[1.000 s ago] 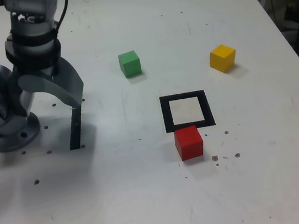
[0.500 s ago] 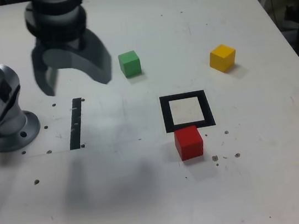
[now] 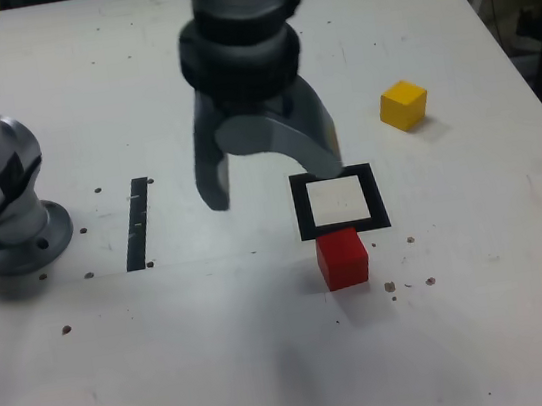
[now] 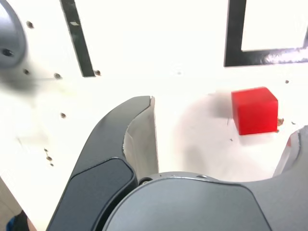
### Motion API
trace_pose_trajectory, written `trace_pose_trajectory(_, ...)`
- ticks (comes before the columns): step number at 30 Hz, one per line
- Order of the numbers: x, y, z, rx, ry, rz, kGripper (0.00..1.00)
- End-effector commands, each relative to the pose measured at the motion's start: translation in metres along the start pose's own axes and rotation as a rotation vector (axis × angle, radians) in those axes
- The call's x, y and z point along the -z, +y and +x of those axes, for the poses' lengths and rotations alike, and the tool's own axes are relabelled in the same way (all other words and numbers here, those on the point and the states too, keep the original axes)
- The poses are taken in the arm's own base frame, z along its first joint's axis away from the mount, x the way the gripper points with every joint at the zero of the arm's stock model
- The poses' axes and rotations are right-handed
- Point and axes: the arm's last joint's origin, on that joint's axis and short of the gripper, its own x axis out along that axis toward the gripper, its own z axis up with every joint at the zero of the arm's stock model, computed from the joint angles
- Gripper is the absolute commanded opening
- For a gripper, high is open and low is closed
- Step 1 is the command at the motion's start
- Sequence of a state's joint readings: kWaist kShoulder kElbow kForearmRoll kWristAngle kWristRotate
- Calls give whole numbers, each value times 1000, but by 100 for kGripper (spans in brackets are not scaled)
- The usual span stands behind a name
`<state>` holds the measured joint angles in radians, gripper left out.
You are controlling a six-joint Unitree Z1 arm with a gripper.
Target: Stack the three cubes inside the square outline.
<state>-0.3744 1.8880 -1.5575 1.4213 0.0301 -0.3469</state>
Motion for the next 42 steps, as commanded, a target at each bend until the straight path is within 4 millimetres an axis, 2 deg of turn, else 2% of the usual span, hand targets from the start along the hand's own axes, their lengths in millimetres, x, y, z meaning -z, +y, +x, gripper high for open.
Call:
trace_pose_trajectory(1,-8,-4,6,0,23,0,96)
trace_pose_trajectory(11,-49,-21,36,8,67,35,98)
trace_pose_trajectory(19,-66,-29,58,12,100,47,97)
trace_pose_trajectory(30,-77,-34,73,19,127,44,81)
trace_pose_trajectory(36,-86,-35,78,6,99,51,62)
trace_pose_trajectory(42,-89,-35,79,10,76,50,51)
